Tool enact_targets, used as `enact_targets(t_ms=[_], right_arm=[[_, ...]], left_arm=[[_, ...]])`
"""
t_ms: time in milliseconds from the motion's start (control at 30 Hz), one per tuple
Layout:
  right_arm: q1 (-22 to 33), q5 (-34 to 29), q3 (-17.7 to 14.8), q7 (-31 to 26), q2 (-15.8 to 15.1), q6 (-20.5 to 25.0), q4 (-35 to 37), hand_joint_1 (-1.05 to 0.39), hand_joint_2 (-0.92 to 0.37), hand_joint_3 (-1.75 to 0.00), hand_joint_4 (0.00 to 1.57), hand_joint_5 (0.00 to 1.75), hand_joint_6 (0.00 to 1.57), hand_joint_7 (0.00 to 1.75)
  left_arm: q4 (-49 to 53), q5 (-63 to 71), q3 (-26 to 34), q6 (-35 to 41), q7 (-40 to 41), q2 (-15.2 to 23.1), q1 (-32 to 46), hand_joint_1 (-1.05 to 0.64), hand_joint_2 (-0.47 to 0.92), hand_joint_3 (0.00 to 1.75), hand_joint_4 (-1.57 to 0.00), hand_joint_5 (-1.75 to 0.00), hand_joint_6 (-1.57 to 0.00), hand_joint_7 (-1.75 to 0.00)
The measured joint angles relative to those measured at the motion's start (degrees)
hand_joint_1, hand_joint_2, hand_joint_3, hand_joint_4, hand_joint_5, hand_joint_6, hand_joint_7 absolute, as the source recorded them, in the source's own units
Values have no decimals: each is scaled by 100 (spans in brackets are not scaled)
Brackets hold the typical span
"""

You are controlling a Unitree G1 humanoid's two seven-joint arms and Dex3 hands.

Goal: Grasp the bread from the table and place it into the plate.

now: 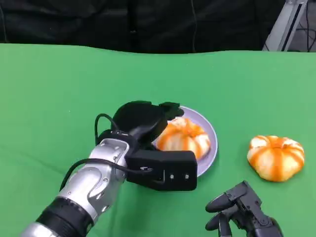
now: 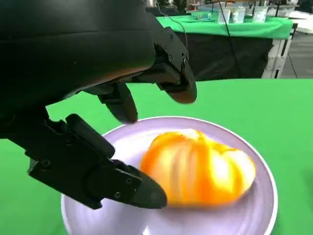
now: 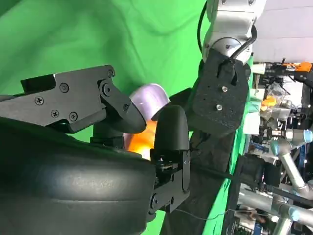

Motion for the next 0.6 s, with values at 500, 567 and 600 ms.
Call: enact_targets(t_ms=[500, 567, 600], right_arm=[[-18, -10, -22, -25, -1, -1, 0, -3, -92, -101, 20, 175, 10, 175], [-27, -18, -21, -29, -1, 0, -1, -3, -92, -101, 20, 175, 9, 175], [-26, -20, -21, -31, -1, 0, -1, -3, -92, -101, 20, 175, 9, 175]], left_arm=[[-134, 224, -365, 550, -1398, 284, -88, -86, 92, 27, -13, -47, -20, -11], [-198, 227, -380, 597, -1480, 297, -90, -86, 92, 27, -13, -47, -21, -10], [-218, 227, -384, 615, -1502, 296, -92, -86, 92, 27, -13, -47, -21, -10]])
